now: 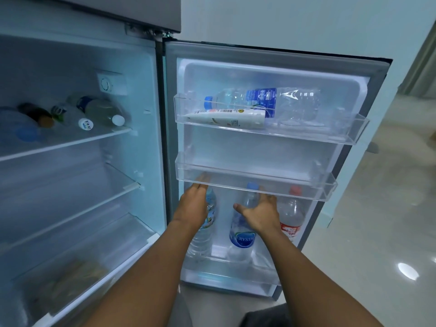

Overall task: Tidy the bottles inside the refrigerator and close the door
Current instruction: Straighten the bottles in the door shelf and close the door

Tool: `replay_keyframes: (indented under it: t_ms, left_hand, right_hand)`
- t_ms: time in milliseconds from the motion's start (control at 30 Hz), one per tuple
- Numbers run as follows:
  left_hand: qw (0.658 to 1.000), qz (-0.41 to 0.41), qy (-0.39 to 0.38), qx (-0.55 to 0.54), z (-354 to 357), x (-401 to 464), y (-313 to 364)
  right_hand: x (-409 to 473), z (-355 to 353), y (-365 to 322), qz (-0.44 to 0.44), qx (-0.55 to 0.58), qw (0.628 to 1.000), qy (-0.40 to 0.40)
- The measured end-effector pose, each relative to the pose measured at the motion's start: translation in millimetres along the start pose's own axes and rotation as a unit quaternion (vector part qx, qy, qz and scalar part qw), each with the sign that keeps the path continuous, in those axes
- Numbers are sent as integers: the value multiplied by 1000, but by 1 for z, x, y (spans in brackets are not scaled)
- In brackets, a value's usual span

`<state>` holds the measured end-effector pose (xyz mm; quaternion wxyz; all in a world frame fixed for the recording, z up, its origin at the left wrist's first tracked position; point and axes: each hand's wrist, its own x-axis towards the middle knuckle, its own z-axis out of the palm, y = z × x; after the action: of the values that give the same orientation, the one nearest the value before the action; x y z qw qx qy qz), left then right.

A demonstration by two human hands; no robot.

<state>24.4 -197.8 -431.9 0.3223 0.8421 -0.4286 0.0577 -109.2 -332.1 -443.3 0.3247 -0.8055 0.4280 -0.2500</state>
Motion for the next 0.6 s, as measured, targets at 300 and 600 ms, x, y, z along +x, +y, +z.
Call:
replay_keyframes:
  t_ms: [300,600]
  left_hand:
    - [999,-6,-31,2,-8,1,2]
    - [999,-2,-51,14,-8,-1,0]
  right_hand:
    - [9,5,-8,-59,24,991,-118]
    - [7,14,-10,-62,51,990,-116]
